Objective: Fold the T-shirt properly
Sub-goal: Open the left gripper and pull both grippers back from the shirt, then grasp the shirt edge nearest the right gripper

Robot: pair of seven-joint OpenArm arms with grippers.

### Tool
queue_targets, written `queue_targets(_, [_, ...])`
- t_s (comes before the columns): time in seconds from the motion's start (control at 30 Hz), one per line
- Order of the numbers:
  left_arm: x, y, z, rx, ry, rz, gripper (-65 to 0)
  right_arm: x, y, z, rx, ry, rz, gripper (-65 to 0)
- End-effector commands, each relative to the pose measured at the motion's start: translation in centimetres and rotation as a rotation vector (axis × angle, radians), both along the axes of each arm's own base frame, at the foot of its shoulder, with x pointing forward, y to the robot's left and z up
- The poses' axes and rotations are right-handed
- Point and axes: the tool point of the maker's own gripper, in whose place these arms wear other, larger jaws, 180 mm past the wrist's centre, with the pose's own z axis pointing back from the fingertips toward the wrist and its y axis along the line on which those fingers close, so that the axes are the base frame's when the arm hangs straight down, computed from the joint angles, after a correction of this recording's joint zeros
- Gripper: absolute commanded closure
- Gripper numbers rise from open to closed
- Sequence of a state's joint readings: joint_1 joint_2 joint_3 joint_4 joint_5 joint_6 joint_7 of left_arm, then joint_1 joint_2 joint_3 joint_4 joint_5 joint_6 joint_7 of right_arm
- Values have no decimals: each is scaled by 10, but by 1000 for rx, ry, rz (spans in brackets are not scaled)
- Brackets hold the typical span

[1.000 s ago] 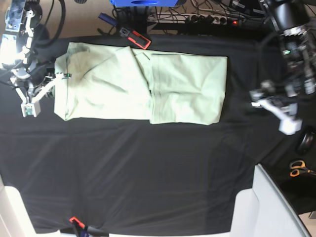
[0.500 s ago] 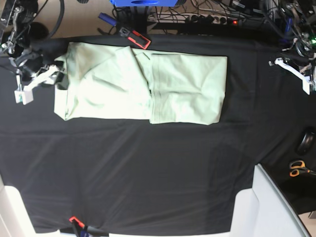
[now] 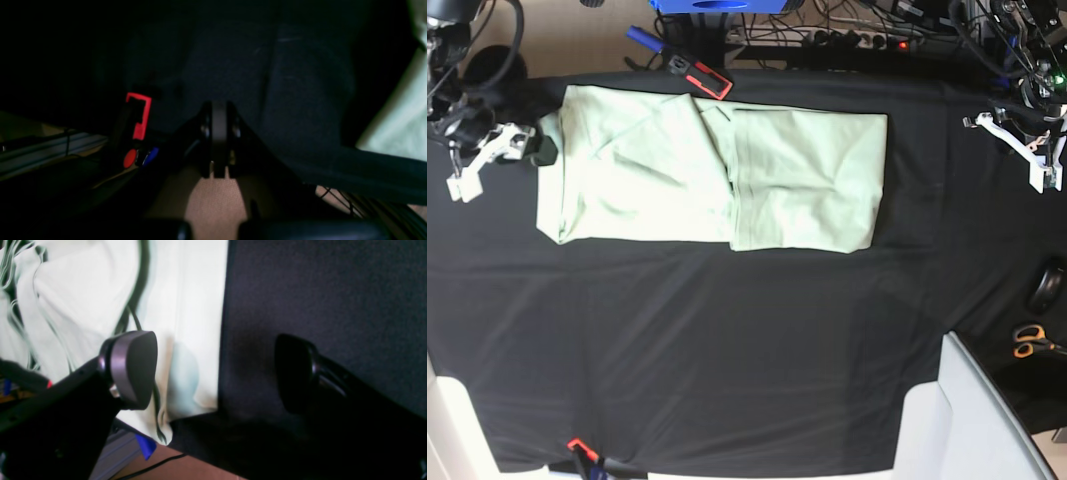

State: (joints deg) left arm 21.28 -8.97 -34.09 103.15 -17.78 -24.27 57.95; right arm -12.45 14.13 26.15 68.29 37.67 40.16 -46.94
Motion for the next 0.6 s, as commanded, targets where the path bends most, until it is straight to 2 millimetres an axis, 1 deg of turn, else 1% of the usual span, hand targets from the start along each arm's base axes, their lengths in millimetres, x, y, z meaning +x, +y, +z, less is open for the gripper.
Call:
queue_targets(0.0, [5, 5, 9, 25, -26, -9, 0, 6, -9, 3, -16, -8, -6, -532])
queue_targets(0.07, [5, 5, 9, 25, -26, -9, 0, 4, -8, -3, 0, 11, -18, -554])
queue_targets(0.13, [5, 4, 9, 24, -25, -12, 0, 3, -5, -7, 12, 22, -20, -563])
queue_targets(0.23, [5, 3, 8, 20, -22, -13, 0, 6, -1, -7, 18, 18, -17, -563])
queue_targets(0.27, [5, 3, 8, 20, -22, -15, 0, 9, 1, -6, 23, 10, -18, -563])
queue_targets(0.37, [5, 3, 7, 19, -21, -14, 0, 9, 11, -8, 44, 12, -18, -563])
queue_targets(0.4, [5, 3, 7, 19, -21, -14, 0, 8, 15, -10, 52, 18, -16, -563])
queue_targets(0.47, [5, 3, 7, 19, -21, -14, 0, 3, 33, -14, 74, 44, 22, -561])
queue_targets(0.57, [5, 3, 7, 19, -21, -14, 0, 0, 54, -18, 98, 61, 67, -561])
